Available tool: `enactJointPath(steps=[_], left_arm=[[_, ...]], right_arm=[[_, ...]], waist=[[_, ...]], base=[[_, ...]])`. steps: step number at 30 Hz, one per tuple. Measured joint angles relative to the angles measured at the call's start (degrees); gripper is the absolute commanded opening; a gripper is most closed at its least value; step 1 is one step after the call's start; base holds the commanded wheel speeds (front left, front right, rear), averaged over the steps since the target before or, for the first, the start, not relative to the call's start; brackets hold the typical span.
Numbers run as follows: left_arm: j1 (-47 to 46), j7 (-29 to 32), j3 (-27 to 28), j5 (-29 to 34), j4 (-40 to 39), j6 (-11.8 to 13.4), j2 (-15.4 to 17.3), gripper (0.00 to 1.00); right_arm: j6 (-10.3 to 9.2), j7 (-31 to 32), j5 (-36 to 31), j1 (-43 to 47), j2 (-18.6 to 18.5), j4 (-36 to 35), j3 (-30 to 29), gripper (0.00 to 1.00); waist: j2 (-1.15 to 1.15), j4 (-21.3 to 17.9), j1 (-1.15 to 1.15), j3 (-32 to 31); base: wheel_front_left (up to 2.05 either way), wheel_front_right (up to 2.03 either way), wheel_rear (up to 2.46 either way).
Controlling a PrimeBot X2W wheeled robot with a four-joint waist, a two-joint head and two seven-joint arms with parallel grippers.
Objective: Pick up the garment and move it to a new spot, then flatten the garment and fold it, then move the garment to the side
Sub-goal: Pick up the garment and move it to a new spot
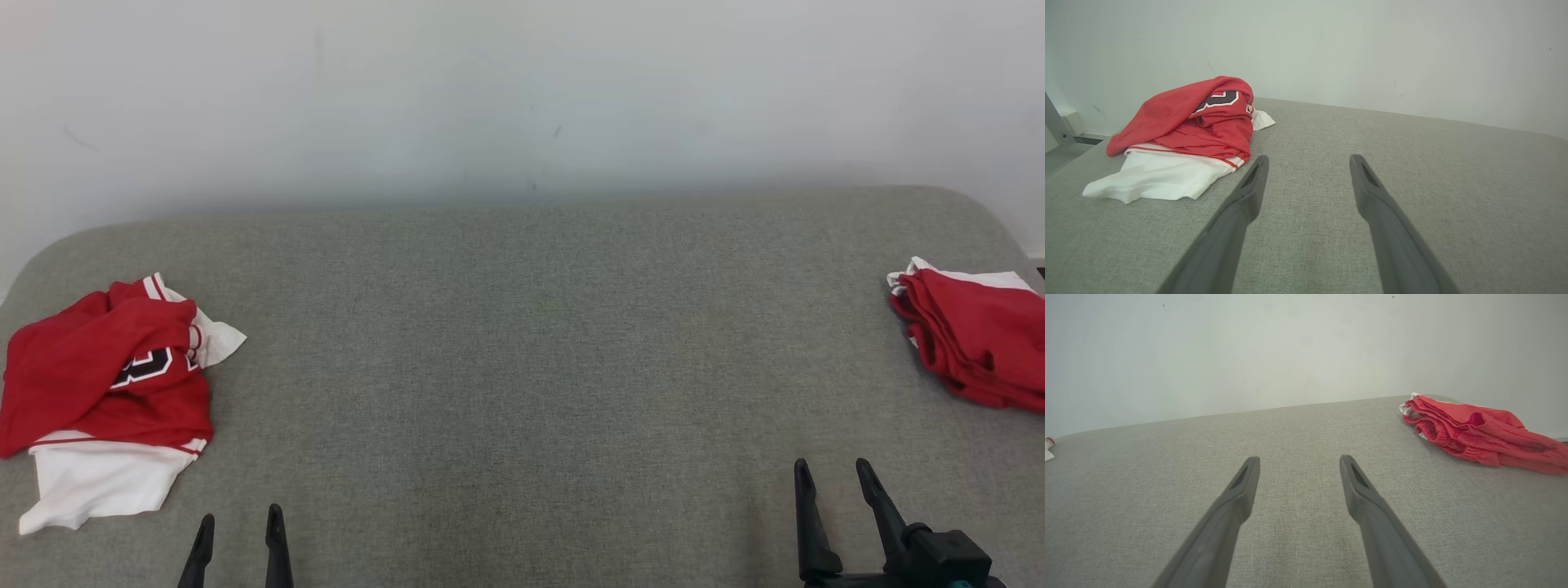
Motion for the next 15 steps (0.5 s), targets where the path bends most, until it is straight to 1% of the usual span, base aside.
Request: enactJointPath(steps=[7,15], left_arm=[[-0.13,0.00,-0.10,0.33,0.02,-0.16,-0.01,1.00],[-0.59,0.00,-0.66,0.19,-0.11,0.34,-0.01,1.00]], right_arm=[[0.00,-0.35,-0.01,-0.03,0.19,0.01,0.90,1.00],[0.00,-0.31,-0.09,-0.93,0.18,-0.05,1.87,1.00]], waist=[[0.00,1.78,0.00,0.17],[0.00,6.84,0.00,0.58]], base=[[0.00,0.00,0.00],[0.00,0.00,0.00]])
